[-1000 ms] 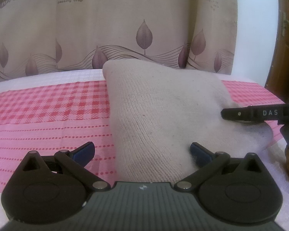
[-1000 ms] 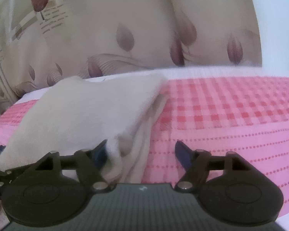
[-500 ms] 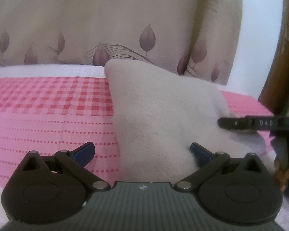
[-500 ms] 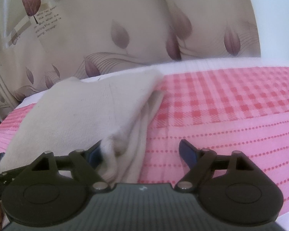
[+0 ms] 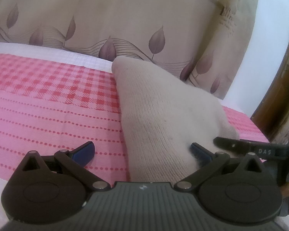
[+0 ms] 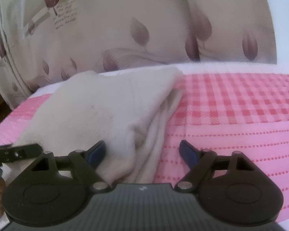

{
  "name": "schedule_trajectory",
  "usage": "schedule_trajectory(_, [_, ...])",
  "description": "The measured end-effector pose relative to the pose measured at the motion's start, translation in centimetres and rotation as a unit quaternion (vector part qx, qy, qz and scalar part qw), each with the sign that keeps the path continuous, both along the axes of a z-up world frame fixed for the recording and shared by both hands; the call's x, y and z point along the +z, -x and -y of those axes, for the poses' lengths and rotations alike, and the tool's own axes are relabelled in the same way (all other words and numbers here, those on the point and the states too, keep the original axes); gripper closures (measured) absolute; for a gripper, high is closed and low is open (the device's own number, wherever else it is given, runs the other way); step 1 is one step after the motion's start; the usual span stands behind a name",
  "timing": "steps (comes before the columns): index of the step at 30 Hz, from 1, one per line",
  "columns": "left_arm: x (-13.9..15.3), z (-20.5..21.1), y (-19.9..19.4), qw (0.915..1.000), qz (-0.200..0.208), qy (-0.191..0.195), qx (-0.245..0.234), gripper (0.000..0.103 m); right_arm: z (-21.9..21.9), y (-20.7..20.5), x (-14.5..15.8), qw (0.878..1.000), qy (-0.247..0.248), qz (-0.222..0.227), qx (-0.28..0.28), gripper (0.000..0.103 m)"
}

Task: Fold small clothes

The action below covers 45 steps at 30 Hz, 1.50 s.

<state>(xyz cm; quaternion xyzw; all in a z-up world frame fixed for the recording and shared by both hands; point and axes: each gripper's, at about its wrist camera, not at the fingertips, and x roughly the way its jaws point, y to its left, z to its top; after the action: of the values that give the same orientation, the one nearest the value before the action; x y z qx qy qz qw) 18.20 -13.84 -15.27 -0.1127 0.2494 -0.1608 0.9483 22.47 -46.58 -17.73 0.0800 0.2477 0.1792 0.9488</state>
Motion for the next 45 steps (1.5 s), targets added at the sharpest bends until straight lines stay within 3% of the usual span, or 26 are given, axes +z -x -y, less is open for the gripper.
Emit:
schedule_trajectory(7, [0.0, 0.1, 0.1, 1.0, 0.001, -0.004, -0.006, 0.0, 0.5, 0.5, 0.0, 0.999, 0.031, -0.015, 0.011, 0.02])
schedule_trajectory(11, [0.1, -0.5, 0.3, 0.9999, 0.0, 0.005, -0.011, 0.0, 1.3, 1.0, 0.0, 1.0, 0.022, -0.019, 0.004, 0.02])
schedule_trajectory(13, [0.2, -1.1, 0.7, 0.9999, -0.003, 0.012, -0.01, 0.0, 1.9, 1.7, 0.3, 1.0, -0.005, -0.023, -0.013, 0.02])
schedule_trajectory(15, [0.2, -2.0, 1.5, 0.9998, 0.002, 0.015, -0.01, 0.0, 2.9, 3.7, 0.9, 0.999, -0.043, 0.004, -0.021, 0.02])
schedule_trajectory(19, [0.2, -2.9, 2.8, 0.9995, 0.022, 0.021, -0.01, 0.0, 4.6, 7.3, 1.4, 0.991, -0.132, 0.016, -0.003, 0.02])
schedule_trajectory(24, [0.1, -2.8, 2.8, 0.9992, 0.024, 0.028, -0.012, 0.0, 4.3, 8.5, 0.7, 0.978, -0.207, -0.01, 0.033, 0.04])
schedule_trajectory(29, [0.1, -3.0, 2.7, 0.9991, 0.025, 0.032, -0.013, 0.0, 2.1, 7.9, -0.7, 0.985, -0.165, -0.039, 0.029, 0.048])
schedule_trajectory(31, [0.0, -3.0, 2.7, 0.999, 0.023, 0.036, -0.012, 0.0, 1.5, 8.2, -1.1, 0.988, -0.149, -0.037, 0.022, 0.059])
schedule_trajectory(32, [0.0, -3.0, 2.7, 0.9989, 0.023, 0.038, -0.012, 0.0, 1.3, 8.3, -1.0, 0.99, -0.138, -0.033, 0.015, 0.073])
schedule_trajectory(35, [0.0, -2.9, 2.7, 0.9989, 0.023, 0.039, -0.013, 0.0, 0.6, 8.5, 0.0, 0.994, -0.109, -0.014, 0.003, 0.083])
schedule_trajectory(39, [0.0, -2.9, 2.7, 0.9987, 0.026, 0.04, -0.014, 0.0, -0.1, 9.0, 2.2, 0.998, -0.048, 0.029, -0.011, 0.086])
schedule_trajectory(43, [0.0, -2.8, 2.7, 0.9987, 0.029, 0.038, -0.018, 0.0, 0.0, 8.2, -0.1, 1.0, -0.013, -0.018, -0.003, 0.087])
schedule_trajectory(45, [0.1, -2.8, 2.7, 0.9988, 0.031, 0.034, -0.018, 0.0, 0.4, 8.6, -0.6, 1.0, -0.023, -0.013, -0.001, 0.087])
